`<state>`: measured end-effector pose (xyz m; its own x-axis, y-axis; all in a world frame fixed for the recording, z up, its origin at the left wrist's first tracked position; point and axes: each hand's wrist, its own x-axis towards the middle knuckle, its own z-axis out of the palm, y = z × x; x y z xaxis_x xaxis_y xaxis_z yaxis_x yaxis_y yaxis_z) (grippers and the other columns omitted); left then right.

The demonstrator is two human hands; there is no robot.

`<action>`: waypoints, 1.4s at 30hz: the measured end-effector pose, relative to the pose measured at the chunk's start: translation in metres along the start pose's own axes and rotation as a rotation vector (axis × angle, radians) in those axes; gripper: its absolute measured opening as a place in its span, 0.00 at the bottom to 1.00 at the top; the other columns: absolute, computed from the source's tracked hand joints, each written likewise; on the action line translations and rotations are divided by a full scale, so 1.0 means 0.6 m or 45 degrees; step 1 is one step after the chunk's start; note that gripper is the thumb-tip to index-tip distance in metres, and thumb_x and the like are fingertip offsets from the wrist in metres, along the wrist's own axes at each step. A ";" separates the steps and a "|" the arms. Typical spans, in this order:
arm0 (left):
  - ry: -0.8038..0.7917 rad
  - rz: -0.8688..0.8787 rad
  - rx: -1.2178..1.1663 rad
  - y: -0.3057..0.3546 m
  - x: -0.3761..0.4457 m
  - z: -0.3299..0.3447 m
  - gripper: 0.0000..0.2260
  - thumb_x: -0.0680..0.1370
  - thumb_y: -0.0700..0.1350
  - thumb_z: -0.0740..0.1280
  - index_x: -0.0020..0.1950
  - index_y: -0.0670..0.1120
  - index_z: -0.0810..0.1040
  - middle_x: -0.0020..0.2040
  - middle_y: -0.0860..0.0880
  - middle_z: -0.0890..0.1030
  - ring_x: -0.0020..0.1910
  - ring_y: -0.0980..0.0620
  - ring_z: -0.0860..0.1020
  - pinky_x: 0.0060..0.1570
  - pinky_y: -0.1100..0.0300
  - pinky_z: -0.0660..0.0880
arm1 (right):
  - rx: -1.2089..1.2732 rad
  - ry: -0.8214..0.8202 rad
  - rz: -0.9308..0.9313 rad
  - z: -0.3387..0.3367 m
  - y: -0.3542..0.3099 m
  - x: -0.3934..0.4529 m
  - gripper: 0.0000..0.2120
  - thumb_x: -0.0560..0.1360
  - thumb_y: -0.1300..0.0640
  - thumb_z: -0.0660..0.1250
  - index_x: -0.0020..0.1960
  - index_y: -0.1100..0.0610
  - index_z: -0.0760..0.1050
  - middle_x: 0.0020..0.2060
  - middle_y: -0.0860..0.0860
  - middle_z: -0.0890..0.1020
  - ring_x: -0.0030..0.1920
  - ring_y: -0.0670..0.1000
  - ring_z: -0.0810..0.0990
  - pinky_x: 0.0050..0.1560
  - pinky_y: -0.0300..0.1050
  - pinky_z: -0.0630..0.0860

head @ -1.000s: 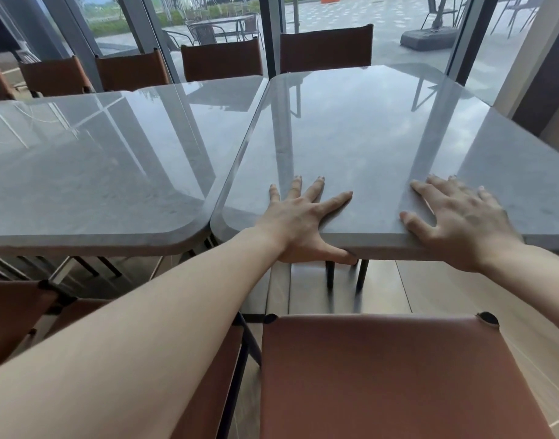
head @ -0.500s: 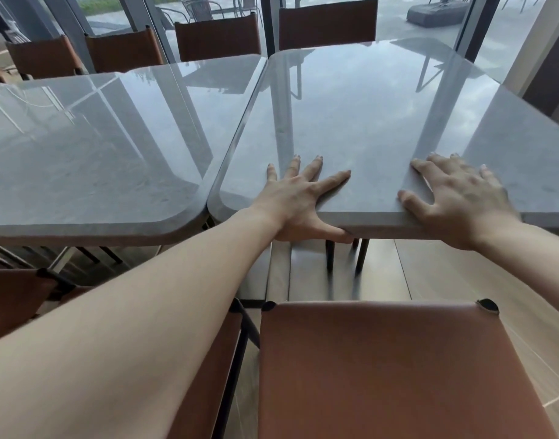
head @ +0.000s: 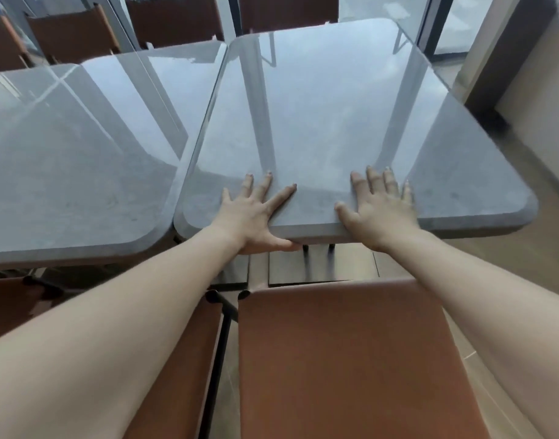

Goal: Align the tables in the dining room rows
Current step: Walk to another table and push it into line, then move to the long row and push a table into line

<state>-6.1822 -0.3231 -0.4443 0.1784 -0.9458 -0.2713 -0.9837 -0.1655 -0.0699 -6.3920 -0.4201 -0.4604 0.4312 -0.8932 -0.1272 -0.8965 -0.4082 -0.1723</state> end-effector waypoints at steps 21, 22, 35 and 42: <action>0.326 0.127 -1.529 0.137 -0.405 -0.391 0.06 0.81 0.45 0.69 0.56 0.51 0.83 0.53 0.56 0.85 0.54 0.55 0.84 0.59 0.53 0.79 | 1.879 -0.268 0.113 -0.434 -0.042 -0.416 0.11 0.82 0.55 0.64 0.63 0.53 0.79 0.57 0.49 0.85 0.57 0.49 0.85 0.64 0.53 0.78; 0.390 0.131 -1.542 0.141 -0.426 -0.410 0.06 0.80 0.46 0.69 0.57 0.52 0.83 0.53 0.57 0.85 0.54 0.55 0.83 0.59 0.53 0.79 | 1.822 -0.268 0.082 -0.463 -0.041 -0.440 0.11 0.81 0.55 0.64 0.62 0.53 0.79 0.57 0.49 0.86 0.57 0.49 0.85 0.63 0.52 0.78; 0.656 0.232 -1.566 0.256 -0.551 -0.515 0.16 0.82 0.48 0.67 0.69 0.50 0.74 0.70 0.53 0.75 0.63 0.55 0.75 0.52 0.69 0.69 | 1.588 -0.095 -0.006 -0.665 0.022 -0.621 0.09 0.81 0.54 0.66 0.60 0.52 0.79 0.60 0.51 0.83 0.60 0.52 0.83 0.67 0.57 0.76; 0.778 0.227 -1.650 0.387 -0.514 -0.562 0.15 0.82 0.52 0.66 0.69 0.55 0.75 0.71 0.55 0.73 0.65 0.59 0.73 0.51 0.72 0.66 | 1.628 0.038 -0.061 -0.707 0.128 -0.613 0.14 0.82 0.55 0.65 0.67 0.52 0.75 0.62 0.50 0.80 0.62 0.52 0.81 0.65 0.55 0.78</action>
<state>-6.4727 -0.1641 -0.0532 0.3429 -0.8948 0.2857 -0.3776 0.1472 0.9142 -6.6626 -0.2028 -0.0124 0.4429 -0.8933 -0.0761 -0.1376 0.0162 -0.9904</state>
